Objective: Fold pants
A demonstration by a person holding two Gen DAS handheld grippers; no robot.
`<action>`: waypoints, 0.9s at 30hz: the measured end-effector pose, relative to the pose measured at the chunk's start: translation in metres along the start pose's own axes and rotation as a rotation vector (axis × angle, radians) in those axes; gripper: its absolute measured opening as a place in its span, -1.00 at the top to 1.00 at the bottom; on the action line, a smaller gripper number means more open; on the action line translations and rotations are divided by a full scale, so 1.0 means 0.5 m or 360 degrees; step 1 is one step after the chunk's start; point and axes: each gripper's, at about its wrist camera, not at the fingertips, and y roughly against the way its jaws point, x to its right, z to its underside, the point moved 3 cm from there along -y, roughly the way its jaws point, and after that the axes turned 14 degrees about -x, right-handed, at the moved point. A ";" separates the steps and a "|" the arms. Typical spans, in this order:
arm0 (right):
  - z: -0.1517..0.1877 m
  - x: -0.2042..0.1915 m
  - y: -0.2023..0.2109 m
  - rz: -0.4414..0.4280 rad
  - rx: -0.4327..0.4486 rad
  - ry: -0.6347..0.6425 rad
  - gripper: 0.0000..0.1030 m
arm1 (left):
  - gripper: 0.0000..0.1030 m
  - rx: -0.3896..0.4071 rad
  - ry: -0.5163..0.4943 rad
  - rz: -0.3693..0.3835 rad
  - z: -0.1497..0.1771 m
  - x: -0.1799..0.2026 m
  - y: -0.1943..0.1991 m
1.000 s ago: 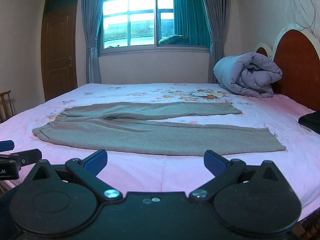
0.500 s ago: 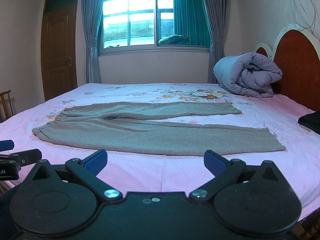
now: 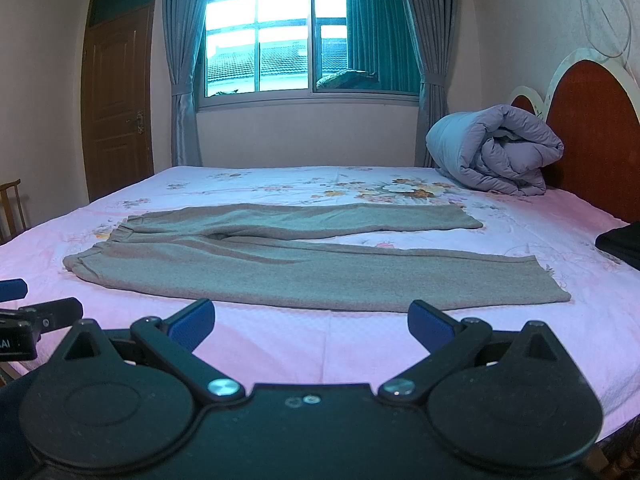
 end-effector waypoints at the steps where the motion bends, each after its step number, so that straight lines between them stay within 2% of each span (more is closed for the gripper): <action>1: 0.001 0.001 -0.001 0.0000 0.0001 0.0000 -0.89 | -1.00 0.0001 0.0000 0.0000 0.000 0.000 0.000; 27: -0.001 -0.002 0.000 0.0003 -0.0003 0.0003 -0.89 | -1.00 -0.0007 -0.0004 -0.0016 0.000 0.000 0.003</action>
